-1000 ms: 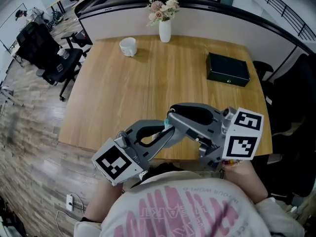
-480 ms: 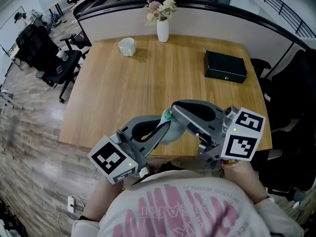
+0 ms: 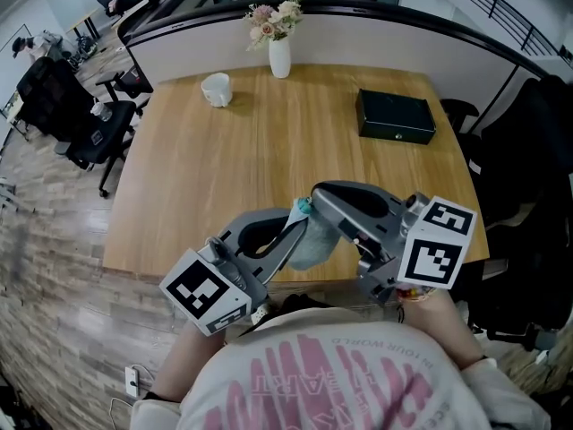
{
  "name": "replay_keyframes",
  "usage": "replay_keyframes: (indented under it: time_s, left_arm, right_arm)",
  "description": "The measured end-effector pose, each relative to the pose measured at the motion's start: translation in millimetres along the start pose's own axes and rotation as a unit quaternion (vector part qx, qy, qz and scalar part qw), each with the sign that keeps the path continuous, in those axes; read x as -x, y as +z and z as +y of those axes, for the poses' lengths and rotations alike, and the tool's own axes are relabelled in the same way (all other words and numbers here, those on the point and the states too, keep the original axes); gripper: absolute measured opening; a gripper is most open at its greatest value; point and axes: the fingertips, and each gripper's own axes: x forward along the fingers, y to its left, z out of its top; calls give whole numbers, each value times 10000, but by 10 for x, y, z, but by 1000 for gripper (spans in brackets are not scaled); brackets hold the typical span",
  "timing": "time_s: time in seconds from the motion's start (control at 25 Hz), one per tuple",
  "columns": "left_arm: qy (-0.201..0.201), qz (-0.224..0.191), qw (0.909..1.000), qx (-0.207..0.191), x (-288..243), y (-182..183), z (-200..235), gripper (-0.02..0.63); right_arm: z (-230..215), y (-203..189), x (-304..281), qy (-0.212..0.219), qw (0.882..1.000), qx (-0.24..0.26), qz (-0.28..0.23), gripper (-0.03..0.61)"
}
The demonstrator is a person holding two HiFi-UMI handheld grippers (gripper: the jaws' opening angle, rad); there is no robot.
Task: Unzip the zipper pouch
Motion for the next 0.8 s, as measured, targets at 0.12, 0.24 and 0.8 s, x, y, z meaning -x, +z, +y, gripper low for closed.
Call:
replay_keyframes:
  time_s: [0.12, 0.24, 0.8]
  left_arm:
    - [29, 2, 10000, 2, 2, -7, 8, 8]
    - [41, -84, 9999, 102, 30, 8, 13, 8]
    - [67, -369, 9991, 192, 123, 116, 64, 8]
  right_arm:
    - [-24, -11, 5, -50, 9999, -121, -17, 2]
    - [-68, -24, 5, -200, 9997, -134, -5, -1]
    - [-146, -23, -7, -190, 9992, -348, -73, 2]
